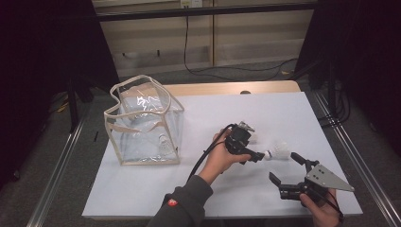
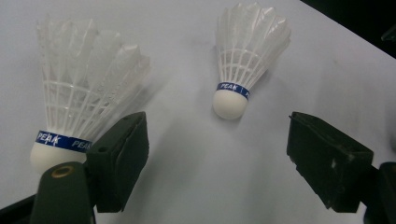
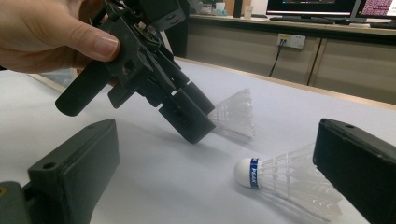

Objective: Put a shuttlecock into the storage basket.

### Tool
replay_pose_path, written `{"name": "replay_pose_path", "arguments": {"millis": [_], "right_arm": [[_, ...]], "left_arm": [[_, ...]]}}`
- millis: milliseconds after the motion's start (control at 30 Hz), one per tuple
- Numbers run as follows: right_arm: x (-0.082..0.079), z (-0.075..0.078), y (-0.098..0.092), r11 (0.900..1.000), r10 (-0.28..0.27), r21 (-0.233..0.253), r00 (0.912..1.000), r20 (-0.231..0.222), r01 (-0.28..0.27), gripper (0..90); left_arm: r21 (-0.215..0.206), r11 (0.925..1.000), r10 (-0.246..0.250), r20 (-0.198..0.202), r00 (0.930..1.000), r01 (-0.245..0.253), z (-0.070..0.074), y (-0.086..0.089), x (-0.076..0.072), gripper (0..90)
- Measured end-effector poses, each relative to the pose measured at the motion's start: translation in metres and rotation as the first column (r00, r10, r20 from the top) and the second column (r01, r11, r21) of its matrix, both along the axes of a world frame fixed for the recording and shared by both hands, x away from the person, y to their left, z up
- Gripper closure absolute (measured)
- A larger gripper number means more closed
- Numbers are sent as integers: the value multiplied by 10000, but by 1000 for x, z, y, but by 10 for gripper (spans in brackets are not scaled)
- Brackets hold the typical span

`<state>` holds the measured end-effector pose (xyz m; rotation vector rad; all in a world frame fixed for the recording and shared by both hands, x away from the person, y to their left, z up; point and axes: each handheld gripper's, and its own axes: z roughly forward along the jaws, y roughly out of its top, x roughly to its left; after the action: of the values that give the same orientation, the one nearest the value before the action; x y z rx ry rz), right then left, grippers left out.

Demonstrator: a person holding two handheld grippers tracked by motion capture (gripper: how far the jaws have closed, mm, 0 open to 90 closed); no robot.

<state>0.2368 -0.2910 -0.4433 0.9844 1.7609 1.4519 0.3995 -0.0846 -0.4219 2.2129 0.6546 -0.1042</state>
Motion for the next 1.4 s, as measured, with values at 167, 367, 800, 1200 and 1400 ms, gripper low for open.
{"name": "replay_pose_path", "arguments": {"millis": [167,367,800,1200,1400], "right_arm": [[0,0,-1,10000,-34,-23,10000,14,34,5],[0,0,-1,10000,-18,-8,10000,23,18,5],[0,0,-2,10000,-66,16,10000,37,65,5],[0,0,-3,10000,-86,-35,9999,57,86,5],[0,0,-2,10000,-39,-22,10000,17,39,5]], "left_arm": [[-109,9999,-7,44,10000,7,-1,-1,1,221],[-41,9999,-153,212,9997,154,-1,-4,-1,231],[-10,9985,-555,306,9980,556,-9,-12,-1,319],[293,9970,-732,545,9958,717,-16,-23,0,378],[398,9966,-741,553,9957,720,-19,-28,1,390]]}}
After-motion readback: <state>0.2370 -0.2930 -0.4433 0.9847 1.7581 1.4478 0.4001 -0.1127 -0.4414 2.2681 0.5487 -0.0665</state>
